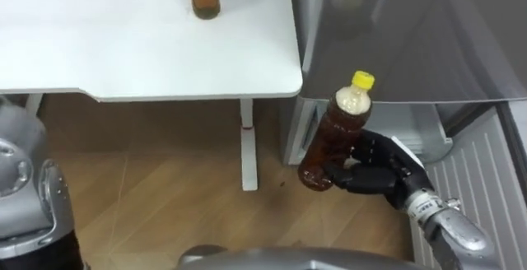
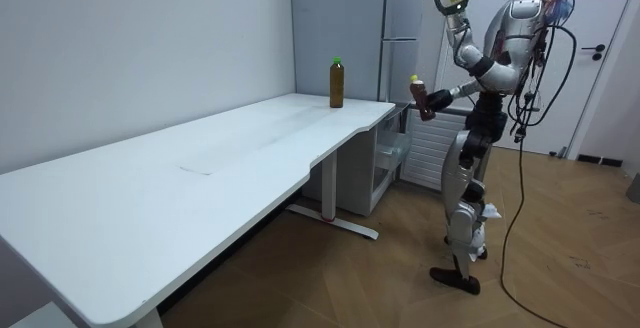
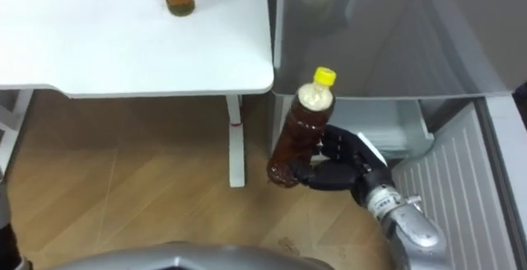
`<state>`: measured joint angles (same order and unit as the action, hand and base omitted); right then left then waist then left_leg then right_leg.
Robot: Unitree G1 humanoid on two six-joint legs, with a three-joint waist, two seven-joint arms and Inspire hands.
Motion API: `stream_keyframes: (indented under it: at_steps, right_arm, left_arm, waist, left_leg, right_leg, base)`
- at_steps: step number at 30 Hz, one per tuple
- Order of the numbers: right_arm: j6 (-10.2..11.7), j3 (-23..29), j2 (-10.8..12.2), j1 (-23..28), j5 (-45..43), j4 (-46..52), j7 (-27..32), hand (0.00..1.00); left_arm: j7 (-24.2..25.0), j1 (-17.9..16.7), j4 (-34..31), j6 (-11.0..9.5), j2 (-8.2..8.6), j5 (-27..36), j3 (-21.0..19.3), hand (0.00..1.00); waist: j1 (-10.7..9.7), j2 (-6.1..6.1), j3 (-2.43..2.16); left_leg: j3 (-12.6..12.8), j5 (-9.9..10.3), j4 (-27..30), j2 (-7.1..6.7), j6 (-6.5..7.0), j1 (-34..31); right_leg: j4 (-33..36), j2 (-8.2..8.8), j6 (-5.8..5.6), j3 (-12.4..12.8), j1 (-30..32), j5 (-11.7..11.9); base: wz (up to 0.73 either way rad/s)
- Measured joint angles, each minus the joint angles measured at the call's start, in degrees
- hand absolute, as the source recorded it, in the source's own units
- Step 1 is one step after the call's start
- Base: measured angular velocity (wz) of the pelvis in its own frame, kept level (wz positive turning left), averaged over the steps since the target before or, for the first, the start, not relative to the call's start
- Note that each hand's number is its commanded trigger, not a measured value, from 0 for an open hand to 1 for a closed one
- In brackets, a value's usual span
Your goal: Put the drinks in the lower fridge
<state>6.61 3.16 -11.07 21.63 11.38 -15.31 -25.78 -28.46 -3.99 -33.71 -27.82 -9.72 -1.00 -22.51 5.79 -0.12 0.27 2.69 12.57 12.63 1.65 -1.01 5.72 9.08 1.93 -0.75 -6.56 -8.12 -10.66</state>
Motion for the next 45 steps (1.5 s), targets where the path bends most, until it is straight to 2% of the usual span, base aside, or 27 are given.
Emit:
stream_keyframes:
  at_steps: [2, 7, 11, 13, 17, 19, 22, 27, 30, 32, 33, 35, 38, 41, 42, 44, 45]
  right_arm:
    - [0.00, 0.80, -0.02, 1.07, 0.01, -0.01, 1.15, 1.00]
    - [-0.01, 2.72, 0.37, 3.43, 0.04, -0.38, 4.54, 1.00]
    - [-0.38, 3.41, 0.36, 4.06, 0.77, -0.45, 8.30, 1.00]
    - [-0.41, 4.24, 0.29, 4.19, 3.90, -1.21, 10.36, 1.00]
    - [-1.44, 4.97, 0.34, 4.20, 7.16, -3.62, 15.48, 1.00]
    - [-2.01, 4.86, 0.35, 4.18, 8.35, -4.51, 17.09, 1.00]
    - [-2.56, 4.90, 0.59, 3.57, 10.50, -6.74, 19.04, 1.00]
    - [-4.27, 5.04, 0.44, 3.15, 18.15, -7.86, 21.09, 1.00]
    - [-4.74, 5.42, 0.23, 1.21, 23.15, -9.83, 22.76, 1.00]
    - [-5.36, 6.51, 0.16, -0.82, 26.26, -12.01, 24.05, 1.00]
    - [-5.44, 6.71, 0.10, -1.14, 27.07, -12.45, 24.33, 1.00]
    - [-5.44, 7.20, -0.15, -2.74, 31.11, -14.34, 24.73, 1.00]
    - [-5.59, 7.18, -0.19, -4.80, 36.95, -17.56, 26.32, 1.00]
    - [-5.71, 7.24, -0.22, -6.67, 41.28, -20.28, 26.80, 1.00]
    - [-5.73, 7.25, -0.37, -8.22, 42.86, -22.34, 26.85, 1.00]
    - [-6.11, 7.29, -0.79, -9.77, 46.91, -23.60, 27.06, 1.00]
    - [-6.15, 7.28, -0.94, -10.07, 48.17, -23.62, 27.14, 1.00]
  left_arm:
    - [-3.97, -1.06, 0.00, -0.13, -0.59, -2.71, -2.76, 0.00]
    - [-11.04, -4.80, 4.14, -1.44, -0.65, -3.24, -9.79, 0.00]
    - [-14.23, -7.45, 11.25, -1.18, -0.70, 2.31, -12.83, 0.00]
    - [-16.12, -9.97, 17.74, -1.04, -0.69, 6.30, -13.26, 0.00]
    - [-18.35, -13.82, 27.18, 1.26, -0.39, 13.00, -10.58, 0.00]
    - [-19.59, -15.18, 30.48, 1.52, -0.40, 14.49, -8.68, 0.00]
    - [-20.10, -16.03, 36.35, 3.05, -0.38, 15.25, -5.69, 0.00]
    - [-21.10, -16.47, 43.43, 4.23, -0.32, 21.89, -1.16, 0.00]
    - [-20.99, -16.76, 49.22, 4.49, -0.07, 25.37, 1.04, 0.00]
    - [-19.91, -17.26, 53.46, 5.90, 0.86, 26.51, 2.49, 0.00]
    - [-19.62, -17.42, 54.47, 6.11, 1.09, 26.68, 2.78, 0.00]
    - [-17.55, -17.93, 60.62, 7.11, 1.09, 28.65, 4.82, 0.00]
    - [-14.26, -19.44, 64.18, 9.12, 1.24, 34.09, 8.00, 0.00]
    - [-10.65, -19.24, 69.60, 9.98, 1.48, 34.97, 8.53, 0.00]
    - [-8.62, -19.19, 72.80, 10.92, 1.50, 34.72, 8.55, 0.00]
    - [-5.29, -19.23, 74.79, 13.51, 1.93, 33.82, 9.20, 0.00]
    - [-4.38, -19.07, 75.30, 13.97, 1.99, 33.78, 9.42, 0.00]
  waist:
    - [0.44, 0.63, -0.22]
    - [0.99, 0.92, -0.01]
    - [1.43, 1.24, 0.06]
    - [1.89, 1.40, 0.03]
    - [2.21, 0.80, -0.23]
    - [2.26, 0.47, -0.10]
    - [2.40, -0.19, -0.16]
    - [2.10, 0.10, -0.17]
    - [1.97, 0.16, -0.22]
    - [1.94, 0.31, -0.29]
    - [1.96, 0.05, -0.14]
    - [1.67, 0.01, -0.11]
    - [0.85, -0.58, -0.07]
    - [0.77, -1.04, -0.06]
    - [0.80, -1.30, 0.10]
    - [0.67, -1.82, 0.07]
    - [0.63, -1.91, 0.07]
  left_leg:
    - [-0.28, 0.00, -0.18, -0.06, 0.00, 0.16]
    - [-0.58, -0.03, -0.91, -0.20, -0.03, 1.34]
    - [-0.42, -0.03, -0.93, -0.21, -0.03, 1.24]
    - [-0.25, -0.03, -1.32, -0.22, -0.02, 1.81]
    - [-0.46, -0.02, -1.52, -0.31, -0.01, 1.93]
    - [-0.51, -0.02, -1.70, -0.31, -0.01, 1.95]
    - [-1.36, -0.01, -1.77, -0.44, 0.01, 1.79]
    - [-2.03, -0.01, -1.77, -0.54, 0.01, 1.35]
    - [-1.99, -0.01, -1.93, -0.54, 0.01, 1.54]
    - [-2.12, -0.01, -1.92, -0.56, 0.01, 1.53]
    - [-2.09, -0.01, -1.92, -0.56, 0.01, 1.53]
    - [-2.33, -0.01, -1.82, -0.58, 0.01, 1.38]
    - [-3.02, -0.01, -1.58, -0.78, 0.01, 0.87]
    - [-3.14, -0.02, -1.54, -0.89, 0.02, 0.92]
    - [-3.11, -0.02, -1.40, -0.98, 0.02, 0.77]
    - [-3.37, 0.08, -0.67, -1.23, 0.17, -0.42]
    - [-3.58, 0.11, -0.26, -1.32, 0.22, -1.13]
  right_leg:
    - [-0.41, 0.02, -0.05, -0.29, -0.38, 0.03]
    - [-0.48, 0.08, -0.18, -0.49, -1.30, -0.29]
    - [-0.49, 0.10, -0.18, -0.25, -0.98, -0.29]
    - [-0.48, 0.17, -0.21, 0.22, -0.97, -0.30]
    - [-0.44, 0.20, -0.30, 0.29, -1.00, -0.36]
    - [-0.41, 0.18, -0.30, 0.33, -1.02, -0.36]
    - [-0.36, 0.19, -0.30, -0.03, -1.08, -0.35]
    - [-0.39, 0.26, -0.28, -0.80, -0.87, -0.38]
    - [-0.41, 0.28, -0.28, -0.83, -1.01, -0.40]
    - [-0.39, 0.28, -0.28, -0.83, -1.01, -0.40]
    - [-0.38, 0.28, -0.28, -0.89, -1.02, -0.40]
    - [-0.36, 0.35, -0.27, -1.50, -1.05, -0.44]
    - [-0.30, 0.51, -0.28, -2.09, -0.96, -0.71]
    - [0.10, 0.62, -0.32, -2.11, -1.00, -1.01]
    - [0.73, 0.75, -0.32, -2.03, -0.76, -1.33]
    - [1.70, 1.05, -0.47, -2.45, 0.24, -1.80]
    - [1.93, 1.19, -0.46, -2.82, 0.66, -1.85]
  base:
    - [0.07]
    - [0.03]
    - [-0.03]
    - [-0.12]
    - [-0.03]
    - [0.00]
    - [0.05]
    - [0.06]
    - [-0.01]
    - [0.00]
    - [0.03]
    - [0.07]
    - [0.13]
    - [0.02]
    - [0.00]
    - [0.09]
    - [0.19]
